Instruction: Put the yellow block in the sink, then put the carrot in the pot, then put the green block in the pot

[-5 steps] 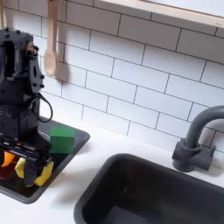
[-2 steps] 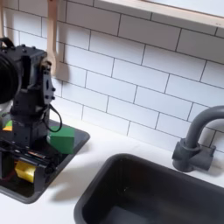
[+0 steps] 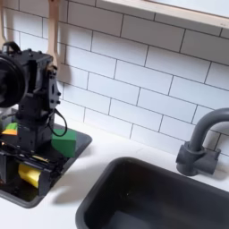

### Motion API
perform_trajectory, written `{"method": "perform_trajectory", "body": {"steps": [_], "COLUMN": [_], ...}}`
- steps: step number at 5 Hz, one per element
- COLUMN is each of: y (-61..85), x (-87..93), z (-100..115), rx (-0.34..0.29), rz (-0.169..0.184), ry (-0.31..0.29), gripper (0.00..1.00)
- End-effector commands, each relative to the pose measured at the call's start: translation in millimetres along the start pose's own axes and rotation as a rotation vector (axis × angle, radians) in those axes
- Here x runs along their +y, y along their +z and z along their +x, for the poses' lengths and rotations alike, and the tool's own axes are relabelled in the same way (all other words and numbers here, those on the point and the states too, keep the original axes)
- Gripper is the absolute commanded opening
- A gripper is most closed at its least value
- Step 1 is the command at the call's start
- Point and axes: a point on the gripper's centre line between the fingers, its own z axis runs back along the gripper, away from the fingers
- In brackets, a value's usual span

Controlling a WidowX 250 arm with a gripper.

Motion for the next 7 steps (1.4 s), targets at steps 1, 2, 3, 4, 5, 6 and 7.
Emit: {"method": "perform_trajectory", "body": {"steps": [1,2,3,4,5,6,7], "y": [0.4,5.8,8.7,7.3,11.3,8.1,14.1], "x": [4.9,4.0,8.5,17.6,15.9,12.1,10.5], "z": [2,0,-4,-7,-6,-6,-3], "rx": [0.003,-0.004,0.0,0.021,0.008,0.027,-0.001], "rz": [-0.006,-0.004,-0.012,-0.017,-0.03,-0.087,-0.107], "ry": [-0.006,-0.027,-0.046,-0.048,-0.076,-0.158,-0.253], "gripper": [1.0,1.0,1.0,1.0,1.0,1.0,1.0]}}
